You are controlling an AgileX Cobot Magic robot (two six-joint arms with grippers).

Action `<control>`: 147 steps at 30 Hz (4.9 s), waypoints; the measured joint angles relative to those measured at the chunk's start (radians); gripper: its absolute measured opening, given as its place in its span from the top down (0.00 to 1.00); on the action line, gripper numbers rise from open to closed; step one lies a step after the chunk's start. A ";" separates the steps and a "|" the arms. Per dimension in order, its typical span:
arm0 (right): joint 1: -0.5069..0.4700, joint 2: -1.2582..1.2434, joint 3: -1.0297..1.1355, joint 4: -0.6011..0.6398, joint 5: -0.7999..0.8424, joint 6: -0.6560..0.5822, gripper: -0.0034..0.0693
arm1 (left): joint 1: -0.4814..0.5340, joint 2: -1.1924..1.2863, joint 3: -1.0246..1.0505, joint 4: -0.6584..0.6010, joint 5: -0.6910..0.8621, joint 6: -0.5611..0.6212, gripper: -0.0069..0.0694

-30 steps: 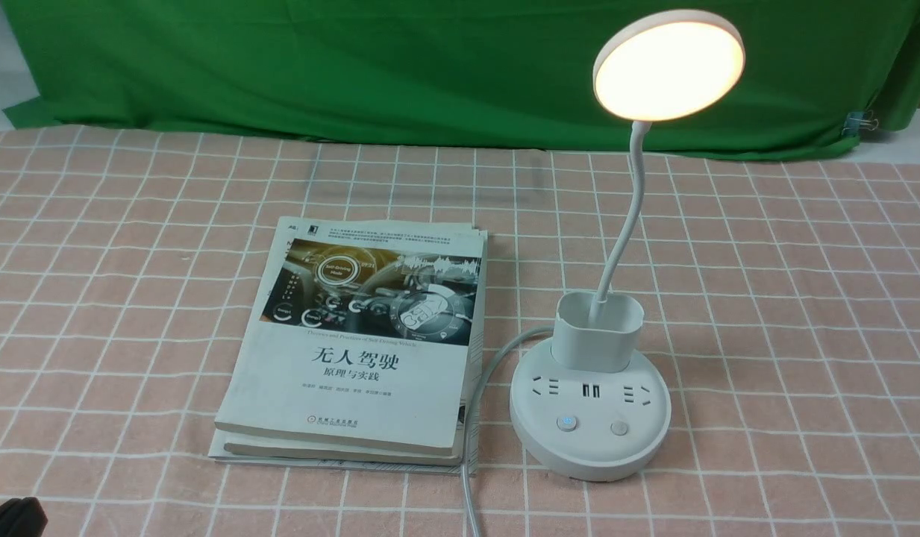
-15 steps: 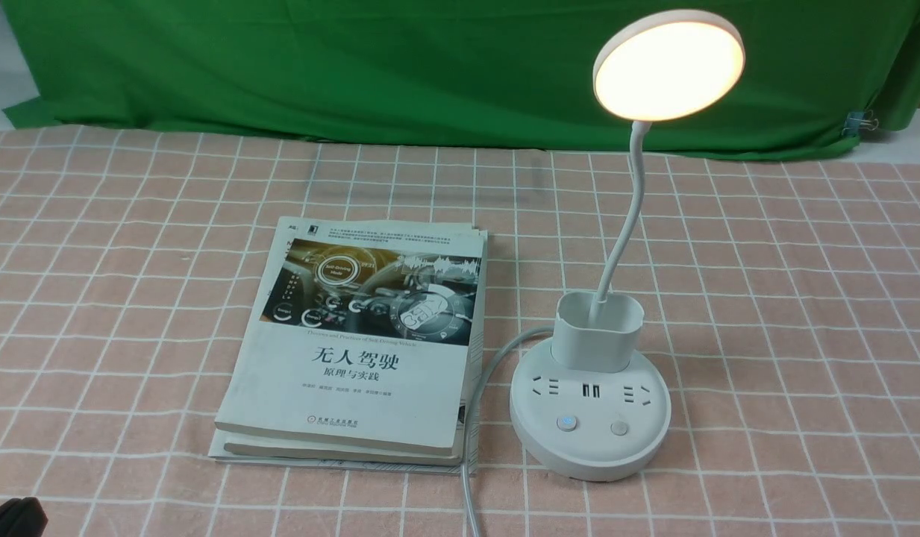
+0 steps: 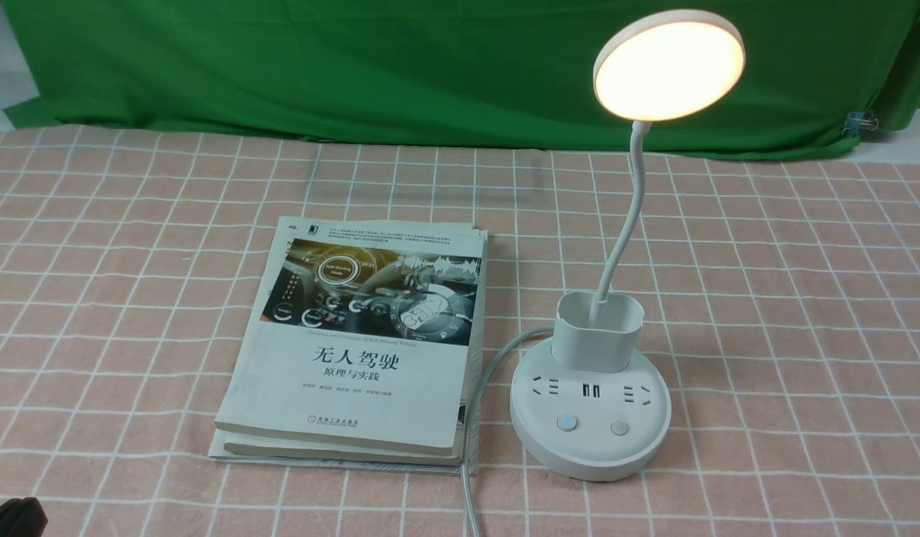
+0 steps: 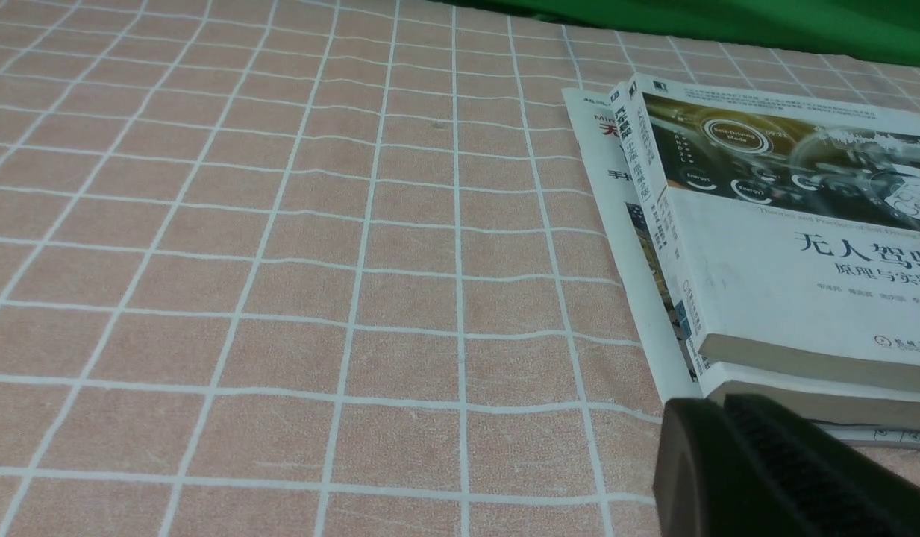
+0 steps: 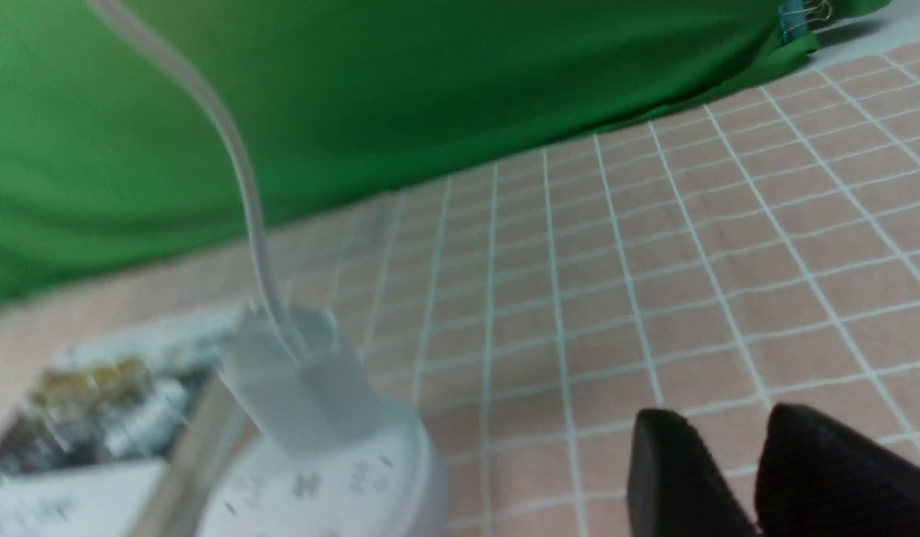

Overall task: Turn off the table lamp on the pink coffee tablecloth by hand.
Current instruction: 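Press the power button on the lamp base to turn the lamp off with the right gripper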

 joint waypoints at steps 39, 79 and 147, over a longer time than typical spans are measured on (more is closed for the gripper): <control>0.340 1.360 -0.898 -0.049 0.807 -0.130 0.89 | 0.000 0.000 0.000 0.000 0.000 0.000 0.90; 0.447 1.829 -1.215 -0.113 0.641 -0.067 0.89 | 0.000 0.000 0.000 0.000 0.000 0.000 0.90; 0.458 1.785 -1.110 -0.060 0.528 -0.111 0.89 | 0.000 0.000 0.000 0.000 0.000 0.000 0.90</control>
